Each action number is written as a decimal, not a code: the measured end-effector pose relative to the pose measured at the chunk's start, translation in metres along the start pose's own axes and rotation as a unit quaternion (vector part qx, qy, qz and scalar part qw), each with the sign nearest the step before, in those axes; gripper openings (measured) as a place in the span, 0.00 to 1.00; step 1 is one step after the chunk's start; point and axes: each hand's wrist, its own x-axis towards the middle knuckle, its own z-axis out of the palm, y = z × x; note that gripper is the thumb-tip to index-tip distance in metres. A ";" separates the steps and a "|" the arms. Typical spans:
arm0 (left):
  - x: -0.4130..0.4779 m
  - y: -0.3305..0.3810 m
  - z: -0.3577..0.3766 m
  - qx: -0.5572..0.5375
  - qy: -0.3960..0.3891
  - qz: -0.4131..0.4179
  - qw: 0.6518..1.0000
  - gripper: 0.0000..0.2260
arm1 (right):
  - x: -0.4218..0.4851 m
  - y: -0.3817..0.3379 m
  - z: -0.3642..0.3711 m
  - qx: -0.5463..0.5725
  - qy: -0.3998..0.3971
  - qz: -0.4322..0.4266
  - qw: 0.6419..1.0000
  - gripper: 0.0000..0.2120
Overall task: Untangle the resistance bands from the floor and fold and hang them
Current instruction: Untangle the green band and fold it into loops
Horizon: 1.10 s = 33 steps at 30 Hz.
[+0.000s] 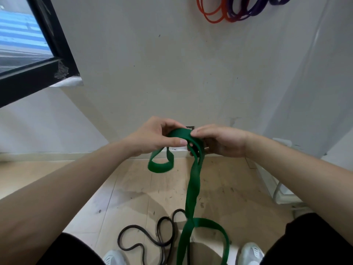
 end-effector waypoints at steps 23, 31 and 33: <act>-0.015 -0.022 -0.042 0.112 -0.042 -0.056 0.991 0.17 | -0.013 0.003 -0.010 -0.265 0.132 -0.113 0.948 0.09; -0.003 0.014 0.007 -0.021 0.021 0.026 0.999 0.21 | -0.013 -0.013 0.004 -0.252 0.138 -0.154 0.945 0.09; -0.001 0.016 0.010 -0.015 0.037 0.041 0.998 0.19 | -0.013 -0.013 0.006 -0.248 0.135 -0.163 0.945 0.09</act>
